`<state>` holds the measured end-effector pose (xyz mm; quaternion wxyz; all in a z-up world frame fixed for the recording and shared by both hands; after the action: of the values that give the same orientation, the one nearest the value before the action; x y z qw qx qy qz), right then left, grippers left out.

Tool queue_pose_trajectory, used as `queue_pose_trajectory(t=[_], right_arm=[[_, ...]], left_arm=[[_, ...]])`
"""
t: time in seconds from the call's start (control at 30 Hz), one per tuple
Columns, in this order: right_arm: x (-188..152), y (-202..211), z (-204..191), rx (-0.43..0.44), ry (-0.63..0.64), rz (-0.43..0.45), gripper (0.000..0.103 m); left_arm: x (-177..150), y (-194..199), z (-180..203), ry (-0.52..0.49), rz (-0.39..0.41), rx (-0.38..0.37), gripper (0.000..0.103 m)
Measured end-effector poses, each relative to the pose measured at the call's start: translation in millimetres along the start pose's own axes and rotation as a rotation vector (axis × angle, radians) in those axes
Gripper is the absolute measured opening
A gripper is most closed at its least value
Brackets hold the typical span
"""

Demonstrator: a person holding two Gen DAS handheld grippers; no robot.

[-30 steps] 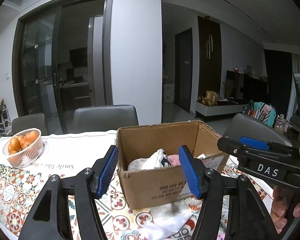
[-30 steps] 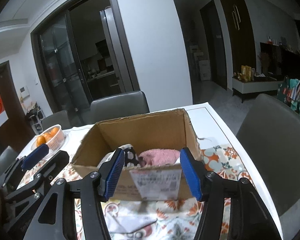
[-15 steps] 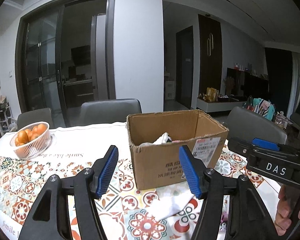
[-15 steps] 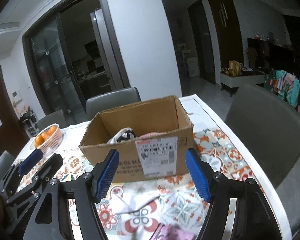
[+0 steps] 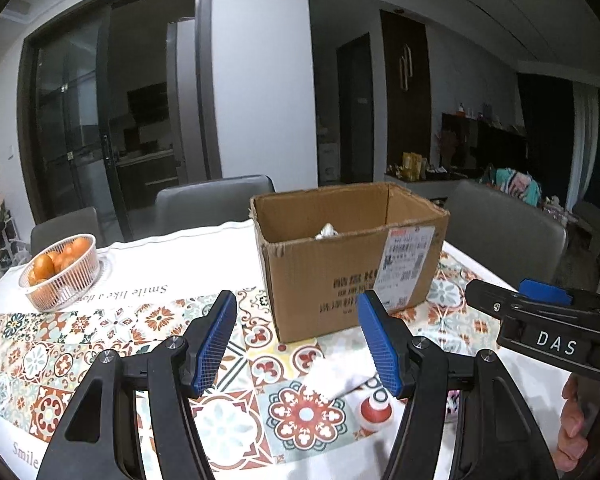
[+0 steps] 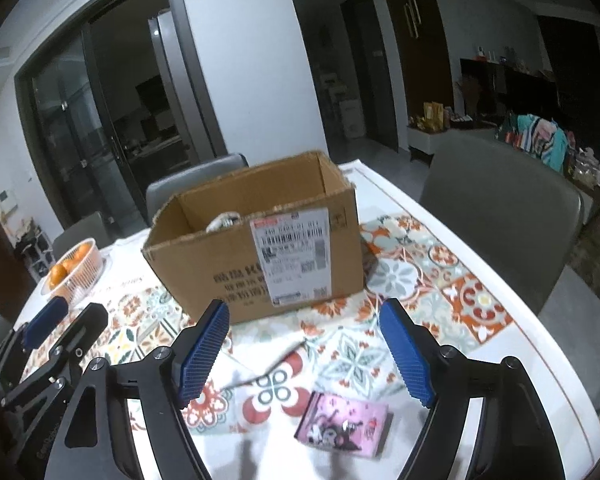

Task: Organize soft objects
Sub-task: 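Withdraw both tools toward the white napkin and pink Kuromi tissue pack, then grasp the white napkin with the left tool while the right tool grasps the pink Kuromi pack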

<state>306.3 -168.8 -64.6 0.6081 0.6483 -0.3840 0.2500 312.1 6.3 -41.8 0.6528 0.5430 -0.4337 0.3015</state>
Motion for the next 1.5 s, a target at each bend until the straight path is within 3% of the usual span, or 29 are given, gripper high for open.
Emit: queue_pose_trajectory(t=[0.3,0.67,1.1,1.5], right_arm=[[-33,-5,10,-0.071,-0.077,-0.075,0.079],[-68,-26,16,-0.119,-0.171,-0.185,0.088],[-102,-58,24,-0.147,-0.211,-0.341,0.088],[-112,-71,18,-0.145,-0.16,-0.392,0.088]], left_arm=[[-25,-16,4,-0.067,-0.065,-0.049,0.062],[-50,-47,10,-0.161,-0.14,-0.112,0.062],[-82,-91,22,-0.168,-0.276,-0.188,0.062],[-95,-126,37,-0.158,-0.376,-0.218,0.064]])
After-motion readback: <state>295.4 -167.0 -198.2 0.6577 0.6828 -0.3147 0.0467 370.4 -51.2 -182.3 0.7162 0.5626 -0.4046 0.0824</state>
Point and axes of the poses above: each gripper's, at about its wrist camera, not at the fingertips, and y roughly against the way its jaws point, z to its right, x to its top, the point moved 6 cm from there along -y, roughly the way its jaws point, and after that the axes turned 6 degrees about y, right-handed, at the moved point
